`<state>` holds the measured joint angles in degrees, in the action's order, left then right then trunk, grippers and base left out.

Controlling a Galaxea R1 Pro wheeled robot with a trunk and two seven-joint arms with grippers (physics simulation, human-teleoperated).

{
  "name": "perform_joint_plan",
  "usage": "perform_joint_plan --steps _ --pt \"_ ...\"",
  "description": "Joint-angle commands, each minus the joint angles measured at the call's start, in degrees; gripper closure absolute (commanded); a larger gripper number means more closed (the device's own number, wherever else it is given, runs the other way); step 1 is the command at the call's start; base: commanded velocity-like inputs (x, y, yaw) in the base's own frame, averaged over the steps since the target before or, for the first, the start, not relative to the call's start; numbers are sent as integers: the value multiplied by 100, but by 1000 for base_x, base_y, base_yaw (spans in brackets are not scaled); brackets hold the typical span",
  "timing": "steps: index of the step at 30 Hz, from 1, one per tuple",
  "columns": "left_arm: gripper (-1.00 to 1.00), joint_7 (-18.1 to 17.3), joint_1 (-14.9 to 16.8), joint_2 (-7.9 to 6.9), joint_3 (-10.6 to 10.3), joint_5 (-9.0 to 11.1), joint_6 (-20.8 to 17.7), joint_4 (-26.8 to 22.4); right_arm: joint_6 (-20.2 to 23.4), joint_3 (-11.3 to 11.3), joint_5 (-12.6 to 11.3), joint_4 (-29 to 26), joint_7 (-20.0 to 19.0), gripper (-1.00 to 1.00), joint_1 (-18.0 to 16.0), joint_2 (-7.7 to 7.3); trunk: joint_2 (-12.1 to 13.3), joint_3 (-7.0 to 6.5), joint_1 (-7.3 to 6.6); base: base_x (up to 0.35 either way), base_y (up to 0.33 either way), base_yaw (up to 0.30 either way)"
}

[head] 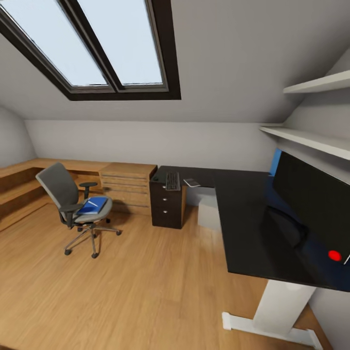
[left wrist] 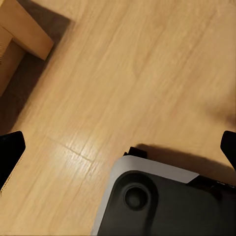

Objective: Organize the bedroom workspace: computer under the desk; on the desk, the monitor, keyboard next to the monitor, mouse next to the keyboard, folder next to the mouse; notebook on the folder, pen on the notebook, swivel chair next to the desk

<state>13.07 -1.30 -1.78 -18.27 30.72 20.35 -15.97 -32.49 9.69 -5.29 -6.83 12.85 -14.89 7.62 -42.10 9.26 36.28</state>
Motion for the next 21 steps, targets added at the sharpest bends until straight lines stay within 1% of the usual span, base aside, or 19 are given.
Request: perform_joint_plan --steps 1,6,21 --pt "-100 43 -2 -4 -48 27 3 -15 -21 51 -56 6 22 -100 -5 1 -6 7 4 252 238 0" --pt "-100 42 -2 2 -45 27 4 -11 -20 44 -59 -3 24 -100 -5 -4 -6 7 4 252 238 0" --pt "-100 43 -2 3 -45 23 4 -11 -20 50 -66 -3 19 -100 -5 -3 -6 7 4 302 155 0"
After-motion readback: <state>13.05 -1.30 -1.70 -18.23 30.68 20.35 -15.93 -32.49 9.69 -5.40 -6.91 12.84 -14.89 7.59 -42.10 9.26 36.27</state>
